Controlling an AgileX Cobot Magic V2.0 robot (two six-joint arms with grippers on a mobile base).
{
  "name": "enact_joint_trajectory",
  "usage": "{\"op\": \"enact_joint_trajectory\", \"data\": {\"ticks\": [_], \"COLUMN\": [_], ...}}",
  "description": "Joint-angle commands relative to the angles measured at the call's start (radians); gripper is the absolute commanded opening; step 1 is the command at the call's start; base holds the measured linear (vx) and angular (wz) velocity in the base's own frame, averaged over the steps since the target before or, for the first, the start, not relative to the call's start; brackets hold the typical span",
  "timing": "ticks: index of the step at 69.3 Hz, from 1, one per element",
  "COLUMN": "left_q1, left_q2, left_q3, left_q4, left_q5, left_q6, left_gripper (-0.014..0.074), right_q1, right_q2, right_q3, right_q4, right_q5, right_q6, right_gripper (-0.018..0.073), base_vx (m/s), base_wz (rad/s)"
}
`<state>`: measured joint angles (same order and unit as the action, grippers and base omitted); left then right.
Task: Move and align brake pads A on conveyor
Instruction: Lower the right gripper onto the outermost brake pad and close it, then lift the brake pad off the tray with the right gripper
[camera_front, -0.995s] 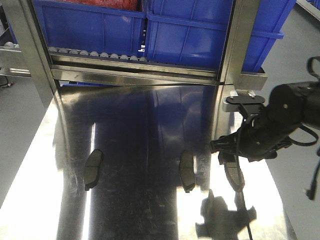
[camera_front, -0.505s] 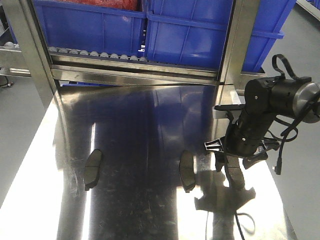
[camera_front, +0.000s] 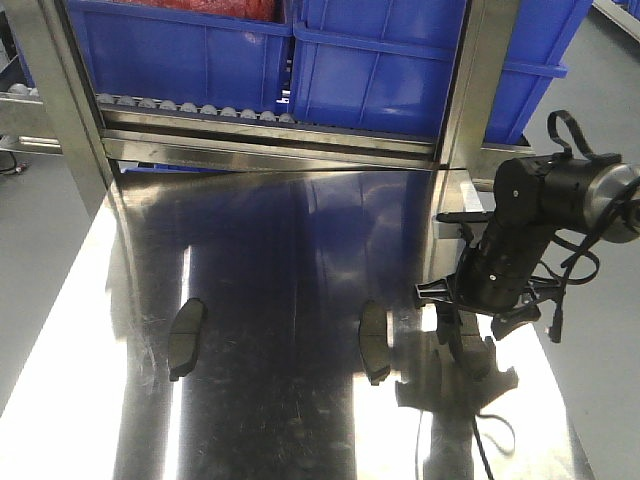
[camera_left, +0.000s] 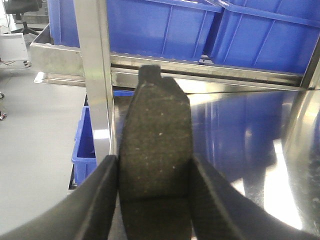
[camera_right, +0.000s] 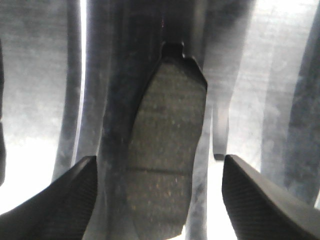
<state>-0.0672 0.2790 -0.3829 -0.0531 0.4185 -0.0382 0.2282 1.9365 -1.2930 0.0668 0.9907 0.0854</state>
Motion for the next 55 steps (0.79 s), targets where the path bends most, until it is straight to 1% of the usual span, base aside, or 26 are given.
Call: {"op": "enact_joint_trajectory", "data": {"ticks": [1,9,17,22,35,48,55], "left_q1": [-0.006,-0.006,-0.006,-0.006,-0.006,-0.006,-0.006], "left_q2": [0.007,0.007,0.007,0.007,0.007,0.007,0.007], "left_q3": [-0.031,-0.031,-0.031,-0.031,-0.031,-0.031,-0.031], "left_q4": [-0.009,-0.009,-0.009,-0.009,-0.009,-0.009,-0.009], "left_q5": [-0.087,-0.087,-0.087,-0.087,-0.087,-0.087,-0.087], "left_q6": [-0.005,-0.005,-0.005,-0.005,-0.005,-0.005,-0.005], "left_gripper": [-0.0006,-0.0006,-0.0006,-0.0006,-0.0006,-0.0006,-0.0006], "right_q1": [-0.004,-0.004,-0.004,-0.004,-0.004,-0.004,-0.004], "right_q2": [-0.025,-0.012,-0.005,-0.007,-0.054,-0.162,-0.262], "right_q3": [-0.04,-0.039,-0.038,-0.038,-0.037,-0.022,0.04], "right_q4": [-0.003,-0.003,-0.01,-0.01,-0.01,-0.015,-0.03], "right_q5": [0.007,0.005,0.003,-0.01,-0.032,-0.04,-0.093], "right_q6": [-0.01,-0.009,-0.01,-0.016,-0.019,-0.035,-0.049], "right_gripper": [0.0477,0.0428,0.0344,0.0264,-0.0018,-0.001,-0.001], "base_vx": [0.0,0.0,0.0,0.0,0.0,0.0,0.0], "base_wz": [0.0,0.0,0.0,0.0,0.0,0.0,0.0]}}
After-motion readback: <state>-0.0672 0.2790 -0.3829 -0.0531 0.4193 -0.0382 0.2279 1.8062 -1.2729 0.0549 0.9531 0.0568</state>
